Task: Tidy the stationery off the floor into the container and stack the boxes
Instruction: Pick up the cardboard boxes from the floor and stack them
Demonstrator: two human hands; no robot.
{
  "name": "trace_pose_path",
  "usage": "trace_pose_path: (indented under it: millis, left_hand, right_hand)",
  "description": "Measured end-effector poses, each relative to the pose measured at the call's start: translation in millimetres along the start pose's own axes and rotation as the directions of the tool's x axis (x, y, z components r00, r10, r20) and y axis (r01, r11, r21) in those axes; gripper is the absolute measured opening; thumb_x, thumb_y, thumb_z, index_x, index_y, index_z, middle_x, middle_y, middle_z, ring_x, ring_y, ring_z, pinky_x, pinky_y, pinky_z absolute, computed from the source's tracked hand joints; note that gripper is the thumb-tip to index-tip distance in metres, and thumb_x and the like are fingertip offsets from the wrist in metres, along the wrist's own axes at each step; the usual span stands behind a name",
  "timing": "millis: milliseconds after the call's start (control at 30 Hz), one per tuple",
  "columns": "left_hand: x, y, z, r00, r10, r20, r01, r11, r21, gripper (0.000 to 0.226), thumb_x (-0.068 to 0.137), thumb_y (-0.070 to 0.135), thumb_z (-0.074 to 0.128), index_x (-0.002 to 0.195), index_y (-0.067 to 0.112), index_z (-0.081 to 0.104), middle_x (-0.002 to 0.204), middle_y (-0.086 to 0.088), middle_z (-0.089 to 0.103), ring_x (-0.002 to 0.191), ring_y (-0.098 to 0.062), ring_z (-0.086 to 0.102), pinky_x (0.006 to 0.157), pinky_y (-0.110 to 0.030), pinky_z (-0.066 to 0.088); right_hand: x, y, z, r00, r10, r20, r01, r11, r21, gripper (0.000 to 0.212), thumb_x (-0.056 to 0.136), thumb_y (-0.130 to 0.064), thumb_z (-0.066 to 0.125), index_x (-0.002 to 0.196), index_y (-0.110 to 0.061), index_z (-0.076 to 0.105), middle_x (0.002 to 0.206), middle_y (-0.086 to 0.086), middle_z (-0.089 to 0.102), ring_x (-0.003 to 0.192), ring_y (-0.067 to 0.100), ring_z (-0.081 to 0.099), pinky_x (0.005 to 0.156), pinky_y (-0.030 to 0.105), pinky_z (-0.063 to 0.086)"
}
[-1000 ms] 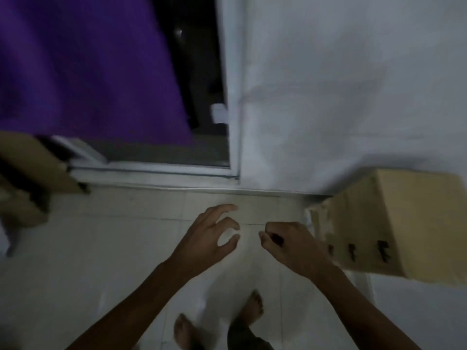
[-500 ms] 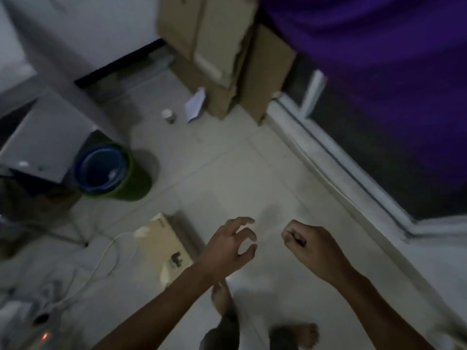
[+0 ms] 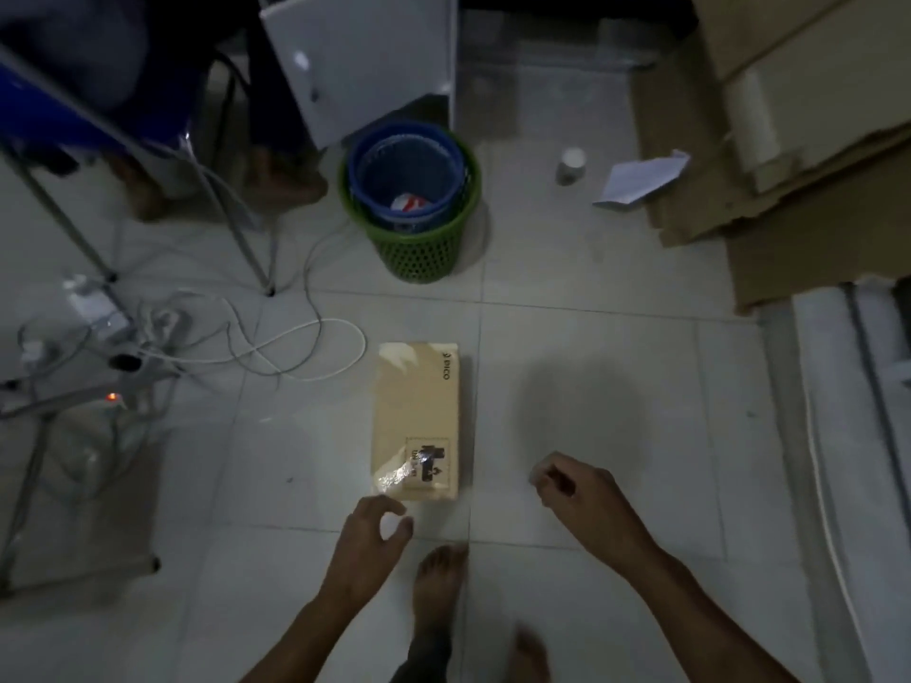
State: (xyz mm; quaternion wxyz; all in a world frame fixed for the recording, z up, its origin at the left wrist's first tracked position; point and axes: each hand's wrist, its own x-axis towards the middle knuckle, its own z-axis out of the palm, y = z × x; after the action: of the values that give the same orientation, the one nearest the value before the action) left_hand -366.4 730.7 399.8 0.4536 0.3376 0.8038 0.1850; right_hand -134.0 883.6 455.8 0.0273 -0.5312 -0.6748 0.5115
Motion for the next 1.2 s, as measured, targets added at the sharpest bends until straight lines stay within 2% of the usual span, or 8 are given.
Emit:
trace_pose_path:
  millis: [233,433,600,700,767,900,1067,1200]
  left_hand:
    - [53.7,-85.6,30.3,0.927,-0.374,-0.014,0.354,0.889,-0.292,0.043,0.094,0.034,0.052,0.133,0.016,0.044,0.135,-0.011,0.049,0.117,-0.026,0.051,0.095,-0.037,0.045]
    - [110.7,-117.9,40.7,0.932,-0.363,0.022,0.332,0.824,-0.46,0.057,0.095,0.042,0.046,0.146,0.026,0.026,0.154,-0.005,0.027,0.136,-0.028,0.035,0.108,-0.052,0.035]
    - [109.4,-110.9,48.6,0.939,-0.298,0.173,0.343,0.749,-0.567,0.05,0.088,0.064,0.028,0.135,0.047,0.032,0.151,0.002,0.033,0.132,-0.017,0.035,0.107,-0.053,0.035]
    - [85.9,-53.5,54.5,0.953,-0.215,0.213,0.295,0.823,-0.485,0.094,0.036,0.104,0.02,0.113,0.051,0.031,0.144,-0.008,0.043,0.135,-0.027,0.033,0.114,-0.054,0.021]
    - [76.4,-29.5,61.4,0.928,-0.195,0.317,0.312,0.874,-0.373,0.128,-0.001,0.103,0.008,0.108,0.038,0.022,0.147,-0.011,0.033,0.14,-0.032,0.026,0.115,-0.044,0.014]
    - [109.0,-61.5,85.4,0.894,-0.181,0.411,0.34,0.871,-0.355,0.036,0.07,0.088,0.024,0.103,0.073,0.025,0.137,0.02,0.04,0.109,0.007,0.044,0.102,-0.038,0.029]
    - [130.0,-56.9,127.2,0.85,-0.026,0.526,0.21,0.932,-0.294,0.026,0.089,0.062,0.036,0.111,0.077,0.03,0.125,0.04,0.037,0.117,0.012,0.039,0.098,-0.02,0.032]
    - [191.0,-48.4,119.2,0.999,0.003,-0.038,-0.017,0.925,-0.38,0.028,0.1,0.027,0.038,0.123,0.033,0.053,0.132,0.008,0.052,0.127,-0.014,0.046,0.103,-0.036,0.04]
  right_hand:
    - [86.0,42.0,97.2,0.997,-0.003,0.077,0.003,1.0,0.0,0.012,0.092,-0.022,0.058,0.085,-0.033,0.061,0.082,-0.013,0.066,0.075,0.0,0.059,0.064,0.011,0.044]
    - [128.9,83.5,157.8,0.993,0.103,0.057,-0.106,0.993,0.042,0.011,0.094,-0.022,0.054,0.103,-0.028,0.056,0.106,-0.008,0.061,0.094,0.008,0.058,0.066,0.014,0.042]
    - [126.4,118.5,178.8,0.971,0.237,0.026,-0.238,0.969,0.058,0.044,0.094,-0.023,0.056,0.136,-0.018,0.043,0.138,0.002,0.047,0.117,0.017,0.05,0.093,0.025,0.04]
    - [119.6,129.6,182.6,0.926,0.35,0.142,-0.373,0.907,0.193,0.055,0.096,-0.027,0.054,0.145,-0.02,0.031,0.146,0.001,0.039,0.127,0.017,0.043,0.098,0.024,0.034]
    - [114.8,134.8,179.5,0.916,0.353,0.192,-0.396,0.877,0.272,0.053,0.096,-0.026,0.054,0.144,-0.024,0.032,0.143,-0.002,0.043,0.123,0.016,0.045,0.099,0.028,0.038]
    - [112.1,155.3,159.2,0.918,0.397,0.025,-0.375,0.845,0.382,0.045,0.095,-0.018,0.052,0.138,-0.022,0.04,0.133,0.004,0.053,0.113,0.022,0.054,0.093,0.038,0.048]
    - [124.3,207.4,113.9,0.873,0.458,-0.169,-0.31,0.787,0.534,0.055,0.097,-0.018,0.049,0.147,-0.023,0.027,0.147,0.003,0.04,0.126,0.021,0.047,0.105,0.041,0.041]
    - [144.7,240.8,86.8,0.85,0.495,-0.182,-0.217,0.642,0.735,0.059,0.097,-0.025,0.048,0.149,-0.034,0.021,0.157,-0.001,0.023,0.113,0.006,0.052,0.098,0.03,0.042]
